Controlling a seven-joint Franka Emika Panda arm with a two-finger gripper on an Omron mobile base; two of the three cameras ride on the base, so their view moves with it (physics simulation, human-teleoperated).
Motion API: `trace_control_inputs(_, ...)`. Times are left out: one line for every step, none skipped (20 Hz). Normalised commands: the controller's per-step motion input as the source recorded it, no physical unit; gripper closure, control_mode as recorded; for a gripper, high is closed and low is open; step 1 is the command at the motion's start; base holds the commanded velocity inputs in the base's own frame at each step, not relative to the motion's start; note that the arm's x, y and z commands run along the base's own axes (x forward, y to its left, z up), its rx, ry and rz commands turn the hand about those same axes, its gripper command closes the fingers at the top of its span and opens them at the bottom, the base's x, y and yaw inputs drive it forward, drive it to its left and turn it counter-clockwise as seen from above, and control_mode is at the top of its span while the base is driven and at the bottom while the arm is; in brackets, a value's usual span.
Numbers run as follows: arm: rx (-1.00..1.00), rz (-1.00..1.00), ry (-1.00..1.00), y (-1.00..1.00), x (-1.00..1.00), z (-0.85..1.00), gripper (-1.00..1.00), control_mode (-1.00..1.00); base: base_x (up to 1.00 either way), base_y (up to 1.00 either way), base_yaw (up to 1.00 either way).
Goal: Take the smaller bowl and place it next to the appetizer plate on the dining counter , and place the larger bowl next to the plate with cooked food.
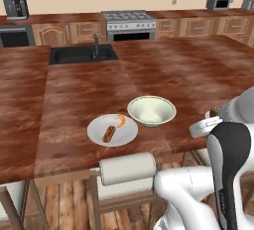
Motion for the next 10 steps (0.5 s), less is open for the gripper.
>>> trace_control_inputs(0.0,0.0,0.0,0.0,0.0,0.0,-1.0,1.0,0.0,-1.0,0.0)
trace_control_inputs(0.0,0.0,0.0,0.0,0.0,0.0,-1.0,1.0,0.0,-1.0,0.0)
trace_control_inputs(0.0,0.0,0.0,0.0,0.0,0.0,-1.0,1.0,0.0,-1.0,0.0)
trace_control_inputs(0.0,0.0,0.0,0.0,0.0,0.0,-1.0,1.0,0.08,-1.0,0.0)
trace_control_inputs(0.0,0.0,0.0,0.0,0.0,0.0,-1.0,1.0,0.26,-1.0,0.0)
trace_control_inputs(0.0,0.0,0.0,0.0,0.0,0.0,-1.0,1.0,0.41,-1.0,-0.05)
trace_control_inputs(0.0,0.0,0.0,0.0,0.0,0.0,-1.0,1.0,0.41,-1.0,-0.08)
trace_control_inputs(0.0,0.0,0.0,0.0,0.0,0.0,-1.0,1.0,0.31,-1.0,-0.1)
trace_control_inputs(0.0,0.0,0.0,0.0,0.0,0.0,-1.0,1.0,0.27,-1.0,-0.14)
trace_control_inputs(0.0,0.0,0.0,0.0,0.0,0.0,-1.0,1.0,0.24,-1.0,-0.15)
